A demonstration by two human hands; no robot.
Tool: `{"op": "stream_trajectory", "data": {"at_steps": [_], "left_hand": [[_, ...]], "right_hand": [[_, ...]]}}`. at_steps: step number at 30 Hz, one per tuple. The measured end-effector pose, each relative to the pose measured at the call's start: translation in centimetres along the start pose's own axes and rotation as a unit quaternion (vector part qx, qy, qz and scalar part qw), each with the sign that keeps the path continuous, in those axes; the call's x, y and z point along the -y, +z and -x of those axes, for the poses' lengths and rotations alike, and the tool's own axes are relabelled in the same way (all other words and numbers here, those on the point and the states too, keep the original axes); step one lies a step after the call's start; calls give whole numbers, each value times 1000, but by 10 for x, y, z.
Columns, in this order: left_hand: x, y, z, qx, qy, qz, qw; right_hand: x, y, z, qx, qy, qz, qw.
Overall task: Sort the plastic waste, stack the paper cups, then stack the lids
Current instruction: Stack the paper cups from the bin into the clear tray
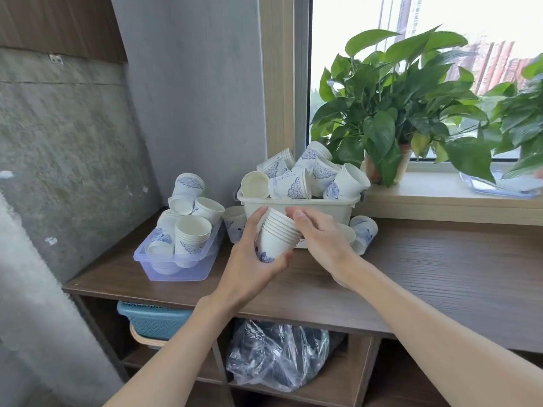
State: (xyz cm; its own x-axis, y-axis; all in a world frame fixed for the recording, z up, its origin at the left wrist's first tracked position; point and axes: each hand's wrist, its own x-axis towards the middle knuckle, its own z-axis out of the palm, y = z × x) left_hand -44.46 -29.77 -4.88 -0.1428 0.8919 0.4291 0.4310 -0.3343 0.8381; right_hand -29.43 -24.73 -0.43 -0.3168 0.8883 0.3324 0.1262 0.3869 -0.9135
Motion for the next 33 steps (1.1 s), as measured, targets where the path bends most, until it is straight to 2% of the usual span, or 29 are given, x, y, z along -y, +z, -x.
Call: {"op": "stream_trajectory", "data": {"at_steps": [4,7,10,13,16,20,27,33], "left_hand": [[-2,7,-1,26,10,0,1000],[1,14,-1,34,8,-8,999],[5,19,-2,26,-2,-18,999],[10,21,-3,23,-12,-28,999],[15,23,-3,27,-21,-36,999],[16,25,-2,36,-26,-30,999],[16,19,1,40,-28,-25,998],[18,11,7,49,-28,-35,998]], "right_hand": [[-3,-5,3,9,22,-10,1000],[-13,-16,5,6,14,32,999],[-27,-33,7,-51,9,72,996],[-40,-55,9,-97,10,153,983],[-56,-68,7,-73,30,242,967],[-67,-67,3,-48,73,234,968],[-73,-58,0,-76,86,241,964],[-56,-57,3,-108,45,193,974]]}}
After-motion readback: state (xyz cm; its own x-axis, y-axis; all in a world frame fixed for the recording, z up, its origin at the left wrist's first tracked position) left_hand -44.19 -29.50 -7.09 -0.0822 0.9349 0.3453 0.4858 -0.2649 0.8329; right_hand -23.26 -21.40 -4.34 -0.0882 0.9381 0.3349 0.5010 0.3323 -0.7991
